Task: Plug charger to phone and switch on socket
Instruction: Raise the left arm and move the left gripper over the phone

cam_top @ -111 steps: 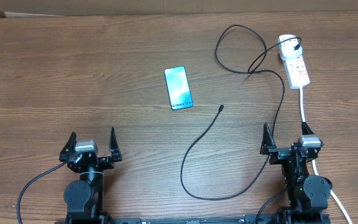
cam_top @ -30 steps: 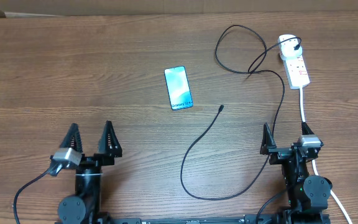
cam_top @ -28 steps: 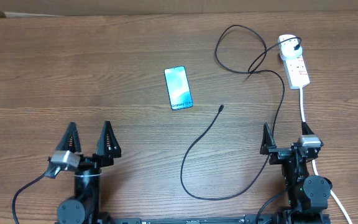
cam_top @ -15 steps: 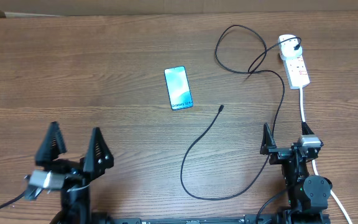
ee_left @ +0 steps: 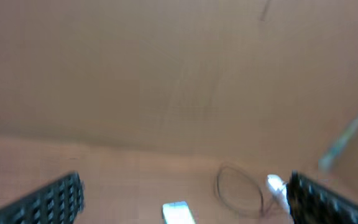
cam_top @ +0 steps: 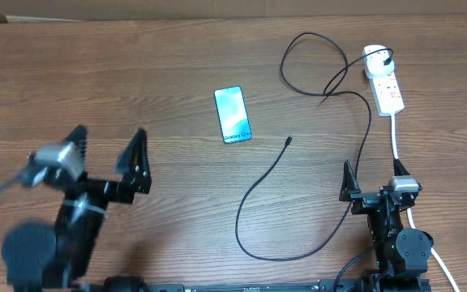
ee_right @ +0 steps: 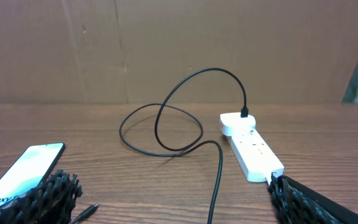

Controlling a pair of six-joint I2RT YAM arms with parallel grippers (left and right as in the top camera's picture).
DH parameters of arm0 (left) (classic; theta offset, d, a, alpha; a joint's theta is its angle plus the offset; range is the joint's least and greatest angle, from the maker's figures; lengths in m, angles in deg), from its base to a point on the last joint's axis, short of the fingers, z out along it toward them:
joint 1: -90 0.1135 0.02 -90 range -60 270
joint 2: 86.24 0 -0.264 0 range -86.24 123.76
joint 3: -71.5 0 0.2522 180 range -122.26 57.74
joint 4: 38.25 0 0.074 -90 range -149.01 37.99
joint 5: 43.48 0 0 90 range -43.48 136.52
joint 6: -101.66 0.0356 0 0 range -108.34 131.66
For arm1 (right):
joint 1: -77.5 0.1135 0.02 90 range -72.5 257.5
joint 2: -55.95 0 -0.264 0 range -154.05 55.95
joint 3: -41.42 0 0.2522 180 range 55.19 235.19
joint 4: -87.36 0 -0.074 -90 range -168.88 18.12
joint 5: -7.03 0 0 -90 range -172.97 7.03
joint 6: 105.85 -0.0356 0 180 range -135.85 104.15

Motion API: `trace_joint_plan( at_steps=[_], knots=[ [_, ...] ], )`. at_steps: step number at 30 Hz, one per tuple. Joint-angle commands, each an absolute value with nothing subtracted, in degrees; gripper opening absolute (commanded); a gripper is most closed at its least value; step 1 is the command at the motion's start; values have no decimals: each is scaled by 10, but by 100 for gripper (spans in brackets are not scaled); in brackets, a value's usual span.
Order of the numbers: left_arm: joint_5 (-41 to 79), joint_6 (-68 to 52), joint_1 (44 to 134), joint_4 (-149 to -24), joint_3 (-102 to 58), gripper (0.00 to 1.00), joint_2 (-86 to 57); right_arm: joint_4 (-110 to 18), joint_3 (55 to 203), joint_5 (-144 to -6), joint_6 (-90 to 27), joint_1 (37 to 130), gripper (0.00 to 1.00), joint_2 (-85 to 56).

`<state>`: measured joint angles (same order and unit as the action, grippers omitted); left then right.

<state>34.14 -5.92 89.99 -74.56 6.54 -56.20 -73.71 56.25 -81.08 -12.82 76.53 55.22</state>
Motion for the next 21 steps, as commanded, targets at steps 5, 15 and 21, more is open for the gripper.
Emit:
trace_joint_plan(
  at_steps=[5, 15, 21],
  knots=[
    [284, -20, 896, -928, -105, 100, -398, -741, 557, -817, -128, 768, 100, 558],
    [21, -27, 896, -883, -143, 100, -316, -740, 557, -817, -128, 768, 100, 558],
    [149, -62, 870, -937, -150, 100, -284, -740, 557, -817, -128, 768, 100, 558]
  ],
)
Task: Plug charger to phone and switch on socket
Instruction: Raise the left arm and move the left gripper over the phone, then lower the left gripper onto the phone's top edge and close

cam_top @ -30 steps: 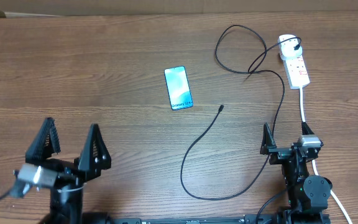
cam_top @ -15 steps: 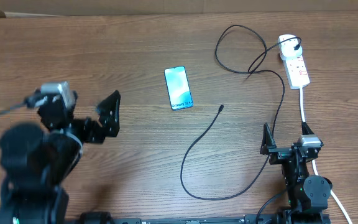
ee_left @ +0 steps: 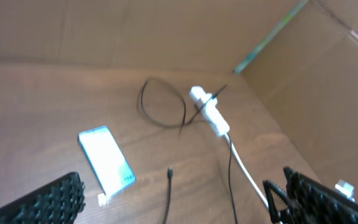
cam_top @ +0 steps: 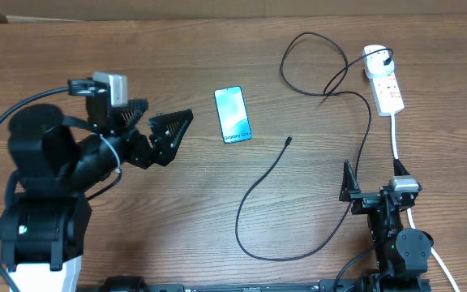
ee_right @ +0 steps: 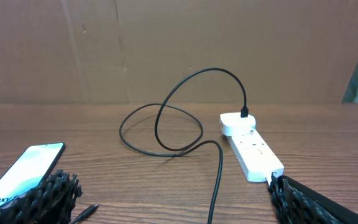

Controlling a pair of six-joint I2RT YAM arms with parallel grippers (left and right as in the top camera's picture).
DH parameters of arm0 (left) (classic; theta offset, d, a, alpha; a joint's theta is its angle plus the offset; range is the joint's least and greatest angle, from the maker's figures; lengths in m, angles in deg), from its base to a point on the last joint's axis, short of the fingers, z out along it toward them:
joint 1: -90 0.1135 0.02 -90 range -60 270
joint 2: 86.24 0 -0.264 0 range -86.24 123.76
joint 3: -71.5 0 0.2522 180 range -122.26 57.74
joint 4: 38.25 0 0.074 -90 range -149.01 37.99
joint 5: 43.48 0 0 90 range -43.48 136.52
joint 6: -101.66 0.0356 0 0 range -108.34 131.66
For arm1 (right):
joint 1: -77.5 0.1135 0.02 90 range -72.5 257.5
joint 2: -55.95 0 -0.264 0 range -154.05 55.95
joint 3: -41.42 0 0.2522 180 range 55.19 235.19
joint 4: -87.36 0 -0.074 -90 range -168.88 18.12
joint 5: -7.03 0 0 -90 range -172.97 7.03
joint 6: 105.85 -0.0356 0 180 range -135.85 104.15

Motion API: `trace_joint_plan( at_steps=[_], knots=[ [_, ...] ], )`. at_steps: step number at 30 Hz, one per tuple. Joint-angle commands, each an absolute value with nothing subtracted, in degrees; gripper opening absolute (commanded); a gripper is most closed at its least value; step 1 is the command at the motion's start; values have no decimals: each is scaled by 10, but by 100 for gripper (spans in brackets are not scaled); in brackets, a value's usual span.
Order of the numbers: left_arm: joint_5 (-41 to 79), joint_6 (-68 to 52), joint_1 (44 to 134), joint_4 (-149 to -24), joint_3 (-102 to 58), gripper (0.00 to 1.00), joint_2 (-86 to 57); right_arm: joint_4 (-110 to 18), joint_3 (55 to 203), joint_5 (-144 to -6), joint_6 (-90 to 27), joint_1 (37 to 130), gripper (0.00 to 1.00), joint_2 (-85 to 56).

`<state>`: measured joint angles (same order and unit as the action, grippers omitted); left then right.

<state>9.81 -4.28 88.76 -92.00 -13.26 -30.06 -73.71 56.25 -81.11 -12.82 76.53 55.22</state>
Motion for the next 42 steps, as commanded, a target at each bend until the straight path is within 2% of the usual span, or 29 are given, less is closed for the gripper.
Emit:
trace_joint_plan(
  at_steps=[1, 10, 20, 26, 35, 42],
  knots=[
    [172, -65, 859, -958, -157, 100, -271, -740, 557, -817, -128, 768, 100, 558],
    [447, -68, 747, -1196, -349, 100, -91, -740, 557, -817, -128, 768, 100, 558],
    [344, -89, 722, -1172, -385, 100, 7, -740, 557, -817, -128, 768, 100, 558],
    [361, -150, 717, -1206, -451, 100, 68, -740, 557, -817, -128, 768, 100, 558],
    [482, -228, 699, -1359, -657, 100, 230, -740, 557, -817, -128, 768, 100, 558],
    [464, -252, 682, -1314, -670, 100, 311, -740, 557, -817, -128, 768, 100, 558]
  ],
)
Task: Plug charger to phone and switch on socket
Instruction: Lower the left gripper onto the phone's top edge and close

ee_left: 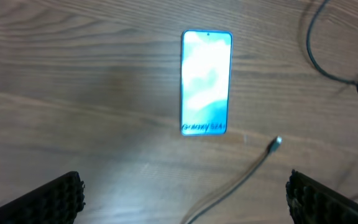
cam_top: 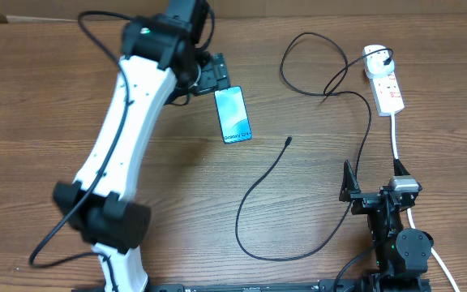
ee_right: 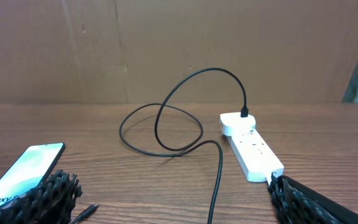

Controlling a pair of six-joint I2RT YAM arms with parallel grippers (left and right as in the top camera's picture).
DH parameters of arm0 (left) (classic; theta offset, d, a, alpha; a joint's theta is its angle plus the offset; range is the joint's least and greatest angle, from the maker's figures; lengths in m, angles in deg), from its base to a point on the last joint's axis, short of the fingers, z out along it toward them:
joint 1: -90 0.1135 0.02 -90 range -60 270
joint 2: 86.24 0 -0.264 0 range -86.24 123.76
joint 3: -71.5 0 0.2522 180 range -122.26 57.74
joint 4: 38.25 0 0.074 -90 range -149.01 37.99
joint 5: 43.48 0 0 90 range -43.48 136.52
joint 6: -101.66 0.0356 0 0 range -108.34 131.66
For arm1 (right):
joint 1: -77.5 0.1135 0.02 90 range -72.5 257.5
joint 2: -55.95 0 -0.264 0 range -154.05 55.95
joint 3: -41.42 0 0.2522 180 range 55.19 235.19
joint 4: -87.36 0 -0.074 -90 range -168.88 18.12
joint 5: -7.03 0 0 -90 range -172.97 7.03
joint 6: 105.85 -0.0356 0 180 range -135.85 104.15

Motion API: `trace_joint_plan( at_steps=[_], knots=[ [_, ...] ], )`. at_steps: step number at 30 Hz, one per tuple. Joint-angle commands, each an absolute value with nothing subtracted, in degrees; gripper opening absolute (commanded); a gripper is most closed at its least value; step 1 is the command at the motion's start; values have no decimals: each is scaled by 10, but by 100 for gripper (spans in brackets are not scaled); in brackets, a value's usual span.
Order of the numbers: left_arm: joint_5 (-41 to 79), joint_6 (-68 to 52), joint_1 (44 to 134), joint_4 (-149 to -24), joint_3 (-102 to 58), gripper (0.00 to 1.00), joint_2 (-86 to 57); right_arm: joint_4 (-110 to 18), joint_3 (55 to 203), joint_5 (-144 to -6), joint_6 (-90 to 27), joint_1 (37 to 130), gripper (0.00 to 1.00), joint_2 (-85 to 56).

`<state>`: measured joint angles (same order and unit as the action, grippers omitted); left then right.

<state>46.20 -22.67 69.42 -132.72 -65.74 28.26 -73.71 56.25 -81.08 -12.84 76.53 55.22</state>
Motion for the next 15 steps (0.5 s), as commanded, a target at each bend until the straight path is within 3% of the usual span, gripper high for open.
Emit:
trace_joint_plan(
  at_steps=[1, 15],
  knots=[
    [456, -258, 680, -1305, -670, 100, 321, -740, 557, -817, -128, 768, 100, 558],
    [439, -321, 656, -1252, -670, 100, 479, -740, 557, -817, -128, 768, 100, 558]
  ],
)
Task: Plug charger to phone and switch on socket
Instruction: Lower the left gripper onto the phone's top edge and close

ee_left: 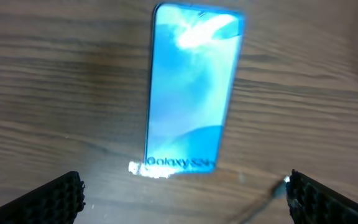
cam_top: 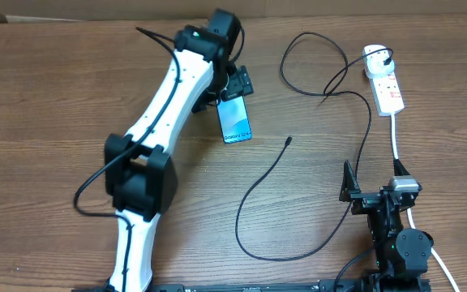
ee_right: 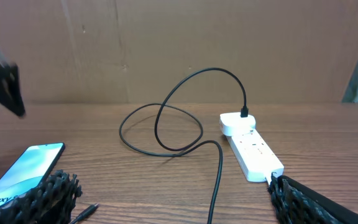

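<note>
The blue-screened phone [cam_top: 235,123] lies flat on the wooden table [cam_top: 71,97]. My left gripper [cam_top: 233,87] hovers open just above the phone's far end; in the left wrist view the phone [ee_left: 194,87] fills the space ahead of the open fingers [ee_left: 48,199]. The black charger cable [cam_top: 258,182] runs from the white power strip [cam_top: 384,79] at the far right; its loose plug tip [cam_top: 289,141] lies right of the phone. My right gripper [cam_top: 371,185] rests open at the near right, empty, facing the strip [ee_right: 251,147] and cable tip [ee_right: 82,211].
A white lead [cam_top: 396,138] runs from the power strip toward the right arm's base. The cable makes a wide loop [cam_top: 314,65] near the strip and another [cam_top: 282,243] near the front edge. A cardboard wall [ee_right: 179,43] backs the table.
My left gripper has moved a little right and lower, closer over the phone, which now looms larger in the left wrist view. The phone, cable and right arm have not moved.
My left arm was first low at the near left, its gripper open. Then it was raised and turned toward the phone. Then it was stretched over the table beside the phone's far end, and now sits close above it. The right arm stayed still throughout.
</note>
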Controlling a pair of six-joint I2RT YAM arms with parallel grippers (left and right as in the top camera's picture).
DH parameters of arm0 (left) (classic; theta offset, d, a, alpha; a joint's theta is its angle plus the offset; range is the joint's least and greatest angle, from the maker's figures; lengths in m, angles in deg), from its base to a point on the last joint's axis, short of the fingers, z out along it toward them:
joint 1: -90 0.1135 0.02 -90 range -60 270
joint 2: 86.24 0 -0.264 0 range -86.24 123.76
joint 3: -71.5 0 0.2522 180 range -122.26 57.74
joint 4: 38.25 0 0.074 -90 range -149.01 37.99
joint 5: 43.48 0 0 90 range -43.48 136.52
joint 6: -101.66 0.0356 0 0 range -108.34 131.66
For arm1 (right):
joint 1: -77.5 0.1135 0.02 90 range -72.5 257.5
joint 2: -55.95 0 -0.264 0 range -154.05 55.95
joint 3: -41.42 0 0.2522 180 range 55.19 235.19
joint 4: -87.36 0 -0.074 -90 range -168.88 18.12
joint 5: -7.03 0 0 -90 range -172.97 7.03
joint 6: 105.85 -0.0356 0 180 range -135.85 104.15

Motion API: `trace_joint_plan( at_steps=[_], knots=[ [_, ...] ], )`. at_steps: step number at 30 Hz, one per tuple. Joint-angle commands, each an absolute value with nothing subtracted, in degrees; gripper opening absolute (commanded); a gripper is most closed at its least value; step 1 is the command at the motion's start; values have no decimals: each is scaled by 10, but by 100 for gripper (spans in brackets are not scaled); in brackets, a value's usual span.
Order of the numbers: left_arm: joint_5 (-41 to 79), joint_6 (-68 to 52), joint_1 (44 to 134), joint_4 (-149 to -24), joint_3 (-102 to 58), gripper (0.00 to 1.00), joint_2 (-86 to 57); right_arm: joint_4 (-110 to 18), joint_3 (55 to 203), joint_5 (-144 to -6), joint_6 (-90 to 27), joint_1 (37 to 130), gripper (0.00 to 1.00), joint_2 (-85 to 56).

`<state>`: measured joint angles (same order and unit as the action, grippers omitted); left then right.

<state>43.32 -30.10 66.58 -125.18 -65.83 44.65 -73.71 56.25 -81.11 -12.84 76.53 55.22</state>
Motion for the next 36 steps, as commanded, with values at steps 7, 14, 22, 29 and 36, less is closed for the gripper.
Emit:
trace_joint_plan(
  at_steps=[7, 14, 22, 29, 36],
  knots=[
    [459, -321, 635, -1230, -670, 100, 528, -741, 557, -817, -128, 768, 100, 558],
    [488, -321, 624, -1206, -670, 100, 528, -740, 557, -817, -128, 768, 100, 558],
    [502, -284, 623, -1222, -668, 100, 528, -740, 557, -817, -128, 768, 100, 558],
    [501, -248, 623, -1214, -667, 100, 532, -740, 557, -817, -128, 768, 100, 558],
    [499, -241, 623, -1203, -661, 100, 554, -740, 557, -817, -128, 768, 100, 558]
  ],
)
